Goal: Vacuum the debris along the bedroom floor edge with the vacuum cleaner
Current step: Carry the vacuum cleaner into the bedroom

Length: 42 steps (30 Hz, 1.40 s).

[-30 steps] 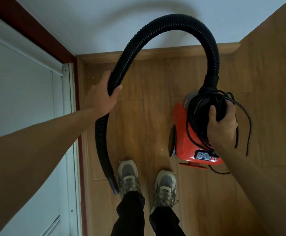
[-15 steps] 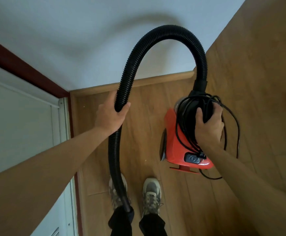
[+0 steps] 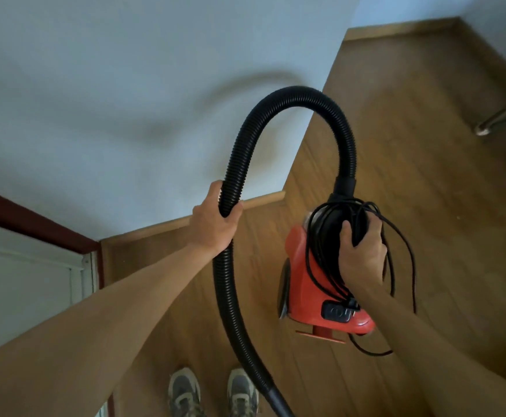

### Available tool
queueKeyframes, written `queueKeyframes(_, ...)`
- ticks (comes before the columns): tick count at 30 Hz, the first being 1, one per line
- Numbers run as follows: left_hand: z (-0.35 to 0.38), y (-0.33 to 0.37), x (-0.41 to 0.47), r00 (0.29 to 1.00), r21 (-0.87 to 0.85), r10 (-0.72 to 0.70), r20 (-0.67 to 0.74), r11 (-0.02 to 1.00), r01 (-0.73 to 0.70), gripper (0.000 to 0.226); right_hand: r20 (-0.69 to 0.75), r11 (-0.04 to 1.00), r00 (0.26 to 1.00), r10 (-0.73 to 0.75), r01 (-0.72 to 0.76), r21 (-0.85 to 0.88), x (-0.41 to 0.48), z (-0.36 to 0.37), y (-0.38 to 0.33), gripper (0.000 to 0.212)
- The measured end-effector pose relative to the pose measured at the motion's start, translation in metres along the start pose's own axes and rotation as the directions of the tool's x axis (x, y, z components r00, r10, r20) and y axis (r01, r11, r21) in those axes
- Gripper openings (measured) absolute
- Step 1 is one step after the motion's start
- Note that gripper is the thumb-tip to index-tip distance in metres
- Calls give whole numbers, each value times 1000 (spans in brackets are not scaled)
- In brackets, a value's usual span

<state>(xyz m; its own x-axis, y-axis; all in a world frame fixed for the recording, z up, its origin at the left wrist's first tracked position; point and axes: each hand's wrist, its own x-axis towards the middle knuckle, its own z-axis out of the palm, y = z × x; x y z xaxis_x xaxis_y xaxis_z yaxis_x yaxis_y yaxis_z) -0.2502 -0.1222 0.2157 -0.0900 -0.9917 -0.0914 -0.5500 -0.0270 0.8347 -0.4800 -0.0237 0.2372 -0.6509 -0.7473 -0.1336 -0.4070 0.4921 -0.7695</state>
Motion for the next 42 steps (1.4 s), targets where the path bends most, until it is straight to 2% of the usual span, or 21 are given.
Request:
queueKeyframes(8,-9,135,27,984,-9,162,74,987,-162,45,-148,999,989,-9,15,40,29,-106,-71,49)
queueKeyframes(14,-18,241,38,948,-6,300,105,954,-301,38,-237,999,971,-30,36,23,38,-191,-121,45)
queueKeyframes(20,-30,337,43,876,21,460,147,884,-468,46,-348,998,937,6,19,68,33,-262,-166,40)
queueKeyframes(28,-31,428,43,740,-109,620,260,781,-615,34,-478,995,877,58,-14,94,6,-336,-211,37)
queueKeyframes(32,-35,471,33,659,-192,668,344,738,-648,29,-564,990,816,129,-69,127,-22,-378,-233,34)
queueKeyframes(37,-22,522,11,559,-287,720,411,684,-670,24,-700,988,697,153,-120,96,-66,-432,-240,32)
queueKeyframes(42,-7,579,-49,397,-317,813,427,546,-776,26,-805,976,554,211,-167,141,-122,-487,-225,30)
